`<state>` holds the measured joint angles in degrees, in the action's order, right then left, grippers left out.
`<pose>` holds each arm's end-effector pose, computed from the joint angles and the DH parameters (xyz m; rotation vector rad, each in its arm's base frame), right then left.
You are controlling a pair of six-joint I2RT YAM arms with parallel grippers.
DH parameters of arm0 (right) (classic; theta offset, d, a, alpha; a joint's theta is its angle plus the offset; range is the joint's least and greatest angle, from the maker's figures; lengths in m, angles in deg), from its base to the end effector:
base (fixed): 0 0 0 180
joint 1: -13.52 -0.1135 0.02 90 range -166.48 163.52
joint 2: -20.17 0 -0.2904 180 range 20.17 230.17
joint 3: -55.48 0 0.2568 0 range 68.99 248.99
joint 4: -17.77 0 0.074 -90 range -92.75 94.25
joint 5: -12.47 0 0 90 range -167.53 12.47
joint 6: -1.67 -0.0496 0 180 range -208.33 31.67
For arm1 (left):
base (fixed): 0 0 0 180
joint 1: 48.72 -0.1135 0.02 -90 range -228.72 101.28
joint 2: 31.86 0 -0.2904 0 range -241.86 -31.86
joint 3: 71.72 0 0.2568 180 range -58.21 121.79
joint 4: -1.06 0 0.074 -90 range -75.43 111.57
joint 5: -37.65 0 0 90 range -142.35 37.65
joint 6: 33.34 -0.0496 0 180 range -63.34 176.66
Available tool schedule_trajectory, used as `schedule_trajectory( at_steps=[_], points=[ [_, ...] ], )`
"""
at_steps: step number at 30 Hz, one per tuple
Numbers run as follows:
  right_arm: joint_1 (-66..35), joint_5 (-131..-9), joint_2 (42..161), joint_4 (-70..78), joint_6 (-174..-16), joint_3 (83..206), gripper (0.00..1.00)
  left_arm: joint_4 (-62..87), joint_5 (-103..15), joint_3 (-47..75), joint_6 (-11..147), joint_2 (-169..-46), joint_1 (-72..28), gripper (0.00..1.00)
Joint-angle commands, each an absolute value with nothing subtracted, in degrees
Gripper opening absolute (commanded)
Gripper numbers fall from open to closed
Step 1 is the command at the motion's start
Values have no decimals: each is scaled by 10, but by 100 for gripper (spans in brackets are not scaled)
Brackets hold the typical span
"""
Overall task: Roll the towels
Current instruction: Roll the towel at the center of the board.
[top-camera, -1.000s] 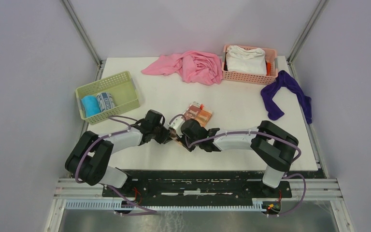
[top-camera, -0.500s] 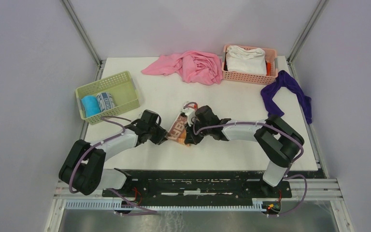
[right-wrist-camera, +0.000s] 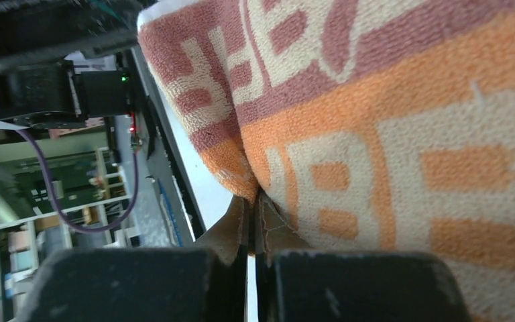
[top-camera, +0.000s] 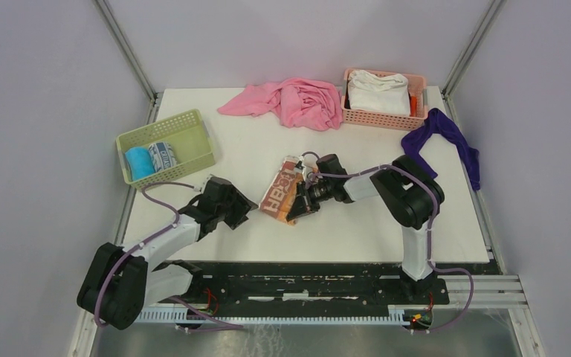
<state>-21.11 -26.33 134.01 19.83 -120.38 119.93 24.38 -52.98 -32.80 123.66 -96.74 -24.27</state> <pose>0.2872 0.2453 0.1069 -0.5353 2.5423 1.5704 0.1898 -0.0857 0.1703 -0.9327 2.3809 -0.6696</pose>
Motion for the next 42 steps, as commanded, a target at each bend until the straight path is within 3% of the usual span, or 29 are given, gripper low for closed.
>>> schedule_trajectory(
  at_steps=[1,11,17,21,32,42],
  points=[
    [-195,-240,1377,140,-1209,1242,1,196,-468,-346,1191,-972,-245,61],
    [-190,-235,1412,73,-1200,1280,1,156,-424,-350,1192,-1003,-245,57],
    [-190,-239,1412,51,-1190,1288,1,254,-549,-391,1251,-860,-245,60],
    [-190,-245,1411,41,-1182,1290,1,217,-523,-413,1247,-815,-245,63],
    [-191,-246,1416,37,-1180,1295,1,44,-397,-384,1223,-1020,-243,60],
    [-190,-247,1408,26,-1175,1297,1,49,-427,-369,1238,-1070,-244,58]
  ],
)
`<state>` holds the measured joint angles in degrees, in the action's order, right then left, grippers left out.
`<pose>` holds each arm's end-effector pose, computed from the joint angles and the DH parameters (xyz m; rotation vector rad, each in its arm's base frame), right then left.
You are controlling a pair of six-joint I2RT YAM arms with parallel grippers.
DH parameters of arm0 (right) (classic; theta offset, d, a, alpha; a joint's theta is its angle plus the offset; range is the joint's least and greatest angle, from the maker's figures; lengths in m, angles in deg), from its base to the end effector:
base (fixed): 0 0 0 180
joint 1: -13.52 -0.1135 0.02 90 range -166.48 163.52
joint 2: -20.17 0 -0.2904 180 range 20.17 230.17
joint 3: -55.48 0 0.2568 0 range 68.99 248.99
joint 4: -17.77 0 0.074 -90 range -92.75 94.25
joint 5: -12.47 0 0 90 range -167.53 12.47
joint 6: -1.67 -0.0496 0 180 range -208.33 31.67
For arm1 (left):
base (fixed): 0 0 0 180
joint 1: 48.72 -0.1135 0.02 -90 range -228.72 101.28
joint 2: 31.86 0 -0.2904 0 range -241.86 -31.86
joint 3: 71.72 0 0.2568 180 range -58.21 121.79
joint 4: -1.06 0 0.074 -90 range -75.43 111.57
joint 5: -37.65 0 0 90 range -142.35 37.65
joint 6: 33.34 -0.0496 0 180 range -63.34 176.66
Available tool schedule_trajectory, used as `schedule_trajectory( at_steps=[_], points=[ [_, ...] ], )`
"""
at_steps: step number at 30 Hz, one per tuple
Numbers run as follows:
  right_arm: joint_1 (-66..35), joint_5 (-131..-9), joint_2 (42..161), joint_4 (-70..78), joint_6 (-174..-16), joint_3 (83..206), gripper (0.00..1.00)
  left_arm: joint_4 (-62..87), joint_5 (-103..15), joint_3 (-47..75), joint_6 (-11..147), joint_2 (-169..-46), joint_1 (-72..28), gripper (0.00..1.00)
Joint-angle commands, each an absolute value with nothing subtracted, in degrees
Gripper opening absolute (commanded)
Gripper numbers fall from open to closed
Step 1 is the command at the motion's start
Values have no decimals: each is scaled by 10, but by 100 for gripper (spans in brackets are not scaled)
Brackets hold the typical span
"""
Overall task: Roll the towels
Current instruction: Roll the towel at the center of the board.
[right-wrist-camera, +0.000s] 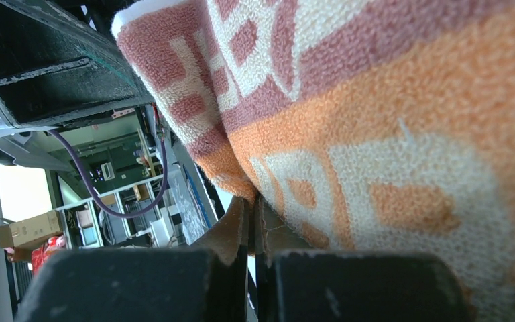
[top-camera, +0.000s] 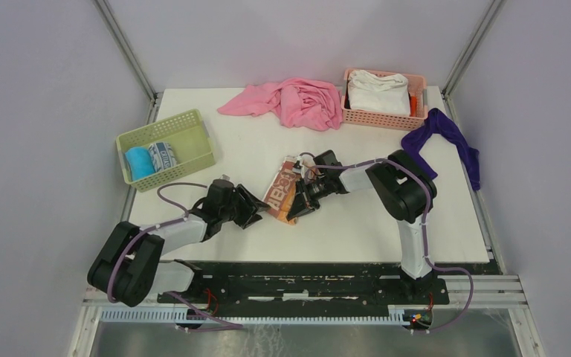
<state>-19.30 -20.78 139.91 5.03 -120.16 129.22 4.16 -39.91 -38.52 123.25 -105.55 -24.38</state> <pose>0.3094 0.2489 0.0944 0.4136 -2.5857 -1.5691 0.1983 -0.1014 0.1411 -0.8076 2.4206 -0.9738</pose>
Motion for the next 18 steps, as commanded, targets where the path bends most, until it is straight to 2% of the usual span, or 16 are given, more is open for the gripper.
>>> schedule_trajectory(
  at_steps=[1,6,12,18],
  points=[
    [-191,-247,1406,24,-1172,1297,1,56,-434,-367,1238,-1074,-244,58],
    [-192,-266,1378,1,-1151,1298,6,103,-466,-354,1245,-1100,-244,53],
    [-198,-308,1316,-48,-1112,1311,21,136,-486,-353,1262,-1126,-244,52],
    [-216,-435,1232,-139,-1036,1335,35,141,-481,-349,1266,-1157,-244,49]
  ],
)
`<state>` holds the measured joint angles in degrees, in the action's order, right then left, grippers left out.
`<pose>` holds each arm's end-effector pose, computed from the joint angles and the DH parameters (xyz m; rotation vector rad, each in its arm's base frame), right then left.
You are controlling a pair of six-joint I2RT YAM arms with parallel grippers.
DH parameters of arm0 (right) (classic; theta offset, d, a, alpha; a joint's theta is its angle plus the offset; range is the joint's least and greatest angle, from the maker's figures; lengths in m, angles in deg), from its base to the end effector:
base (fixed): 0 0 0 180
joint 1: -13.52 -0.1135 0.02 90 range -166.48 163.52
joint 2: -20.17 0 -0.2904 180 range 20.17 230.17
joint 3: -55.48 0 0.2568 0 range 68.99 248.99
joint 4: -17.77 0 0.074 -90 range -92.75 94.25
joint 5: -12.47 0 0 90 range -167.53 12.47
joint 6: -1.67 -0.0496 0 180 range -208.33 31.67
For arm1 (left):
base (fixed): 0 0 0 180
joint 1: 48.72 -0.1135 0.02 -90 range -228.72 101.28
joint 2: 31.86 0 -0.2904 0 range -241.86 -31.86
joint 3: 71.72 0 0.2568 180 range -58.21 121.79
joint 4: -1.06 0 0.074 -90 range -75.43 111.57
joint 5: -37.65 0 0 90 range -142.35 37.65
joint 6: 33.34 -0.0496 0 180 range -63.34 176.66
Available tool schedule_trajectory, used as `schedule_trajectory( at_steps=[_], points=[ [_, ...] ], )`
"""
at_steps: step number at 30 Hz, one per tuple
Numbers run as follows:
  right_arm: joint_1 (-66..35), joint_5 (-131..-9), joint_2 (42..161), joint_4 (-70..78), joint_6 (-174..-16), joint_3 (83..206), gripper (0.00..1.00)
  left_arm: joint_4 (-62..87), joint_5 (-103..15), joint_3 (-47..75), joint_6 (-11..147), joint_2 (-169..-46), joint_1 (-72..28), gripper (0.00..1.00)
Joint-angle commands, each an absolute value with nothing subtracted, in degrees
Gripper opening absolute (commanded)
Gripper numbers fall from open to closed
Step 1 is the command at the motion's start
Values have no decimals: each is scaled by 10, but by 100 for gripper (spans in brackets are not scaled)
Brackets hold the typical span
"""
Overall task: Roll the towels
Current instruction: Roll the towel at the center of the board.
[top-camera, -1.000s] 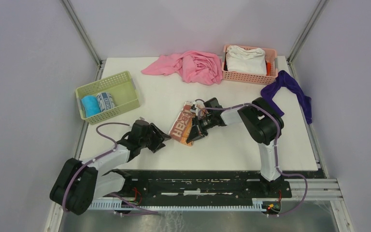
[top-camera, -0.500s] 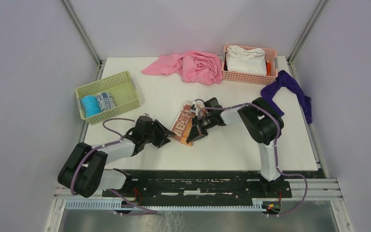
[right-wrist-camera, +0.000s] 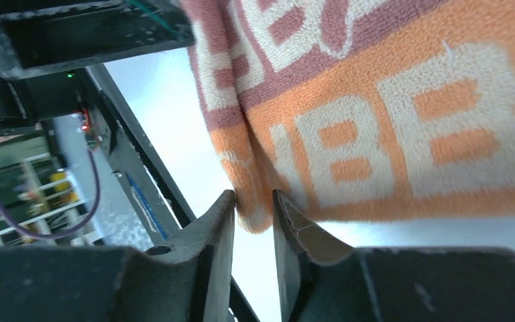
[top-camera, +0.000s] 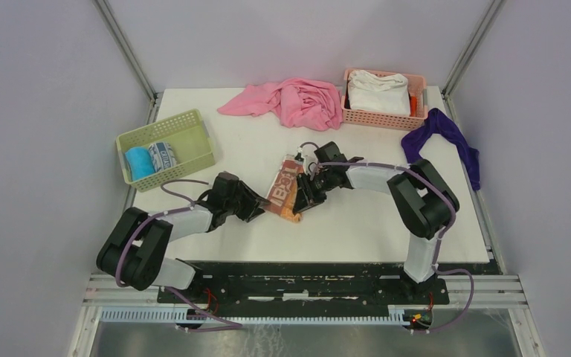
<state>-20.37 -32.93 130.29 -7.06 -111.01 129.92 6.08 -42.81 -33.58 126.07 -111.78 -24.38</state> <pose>0.2979 0.2421 0.1412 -0.5645 2.7104 1.3374 0.2197 -0.1084 0.1387 -0.9164 2.4325 -0.8989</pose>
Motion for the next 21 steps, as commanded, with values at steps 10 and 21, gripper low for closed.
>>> schedule_trajectory(
  at_steps=[10,21],
  points=[
    [-363,-642,1154,-157,-900,1347,45,150,-479,-345,1265,-1164,-245,47],
    [-417,-775,1210,-140,-859,1357,46,155,-480,-344,1261,-1158,-245,47]
  ],
)
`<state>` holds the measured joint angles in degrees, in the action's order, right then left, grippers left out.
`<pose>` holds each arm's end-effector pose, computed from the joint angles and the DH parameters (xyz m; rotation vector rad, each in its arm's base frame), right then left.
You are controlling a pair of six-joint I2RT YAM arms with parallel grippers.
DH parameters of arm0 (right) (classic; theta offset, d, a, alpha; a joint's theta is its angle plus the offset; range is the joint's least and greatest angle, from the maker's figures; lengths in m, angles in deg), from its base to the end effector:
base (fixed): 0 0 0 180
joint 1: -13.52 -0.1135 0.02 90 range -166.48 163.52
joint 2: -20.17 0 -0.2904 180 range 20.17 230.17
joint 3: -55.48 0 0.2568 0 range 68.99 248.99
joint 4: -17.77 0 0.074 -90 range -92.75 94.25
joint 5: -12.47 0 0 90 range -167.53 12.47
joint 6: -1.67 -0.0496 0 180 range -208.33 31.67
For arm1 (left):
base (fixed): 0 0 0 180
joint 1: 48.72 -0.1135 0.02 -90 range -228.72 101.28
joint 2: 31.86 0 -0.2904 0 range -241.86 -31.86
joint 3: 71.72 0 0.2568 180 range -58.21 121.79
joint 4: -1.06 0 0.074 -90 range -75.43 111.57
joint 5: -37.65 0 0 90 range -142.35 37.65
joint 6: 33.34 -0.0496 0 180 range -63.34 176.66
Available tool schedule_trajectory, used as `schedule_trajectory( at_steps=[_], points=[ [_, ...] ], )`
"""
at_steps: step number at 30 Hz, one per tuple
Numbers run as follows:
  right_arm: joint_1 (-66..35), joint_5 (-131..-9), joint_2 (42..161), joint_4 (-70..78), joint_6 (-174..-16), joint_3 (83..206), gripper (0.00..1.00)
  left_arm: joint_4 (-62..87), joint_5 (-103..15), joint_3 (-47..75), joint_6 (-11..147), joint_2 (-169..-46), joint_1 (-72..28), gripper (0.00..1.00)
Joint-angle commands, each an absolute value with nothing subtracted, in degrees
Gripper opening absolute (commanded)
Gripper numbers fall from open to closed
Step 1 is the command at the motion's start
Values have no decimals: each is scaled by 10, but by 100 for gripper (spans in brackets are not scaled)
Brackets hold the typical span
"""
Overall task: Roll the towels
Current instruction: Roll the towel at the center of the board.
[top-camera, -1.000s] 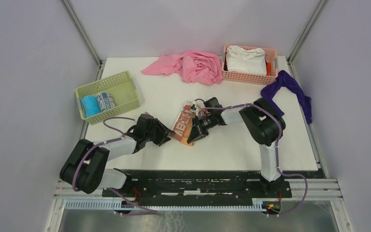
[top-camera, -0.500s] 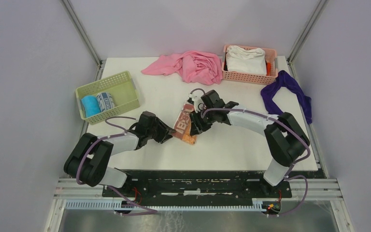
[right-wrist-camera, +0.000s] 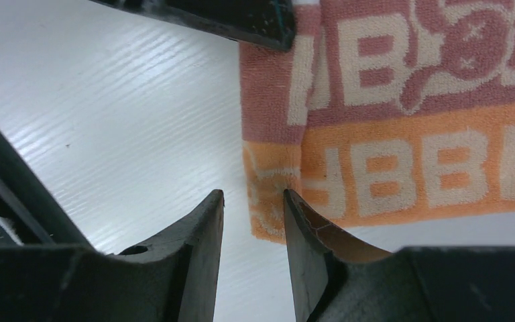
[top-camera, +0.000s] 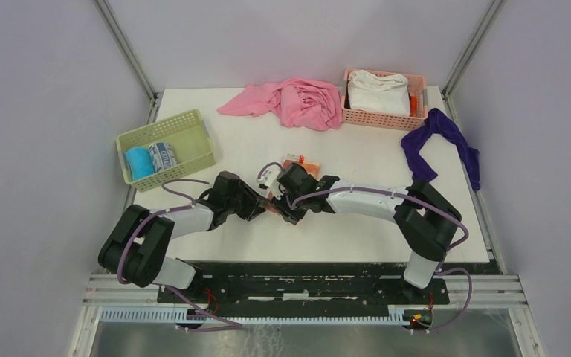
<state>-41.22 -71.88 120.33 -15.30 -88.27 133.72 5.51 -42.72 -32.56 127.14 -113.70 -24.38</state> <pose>0.2155 0.3133 0.2024 -1.2323 2.2895 0.4905 0.2254 -0.1111 0.1368 -0.9427 2.4336 -0.9026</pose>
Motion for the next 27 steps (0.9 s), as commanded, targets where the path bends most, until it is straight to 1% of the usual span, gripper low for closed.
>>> schedule_trajectory(
  at_steps=[1,11,16,19,21,23,25,27],
  points=[
    [-418,-775,1214,-141,-859,1358,46,155,-480,-344,1262,-1157,-245,47],
    [-424,-807,1256,-162,-843,1362,46,157,-480,-340,1257,-1157,-245,47],
    [-436,-848,1286,-183,-826,1358,46,159,-475,-332,1252,-1169,-246,48],
    [-447,-872,1304,-196,-816,1361,44,160,-475,-329,1250,-1174,-246,48],
    [-453,-884,1318,-207,-812,1367,40,161,-474,-328,1249,-1174,-247,49],
    [-455,-884,1330,-222,-811,1379,33,165,-473,-327,1248,-1169,-251,51],
    [-454,-857,1330,-232,-816,1386,24,173,-470,-329,1247,-1155,-256,53],
    [-449,-802,1319,-237,-822,1392,16,184,-472,-331,1242,-1128,-263,57]
  ],
)
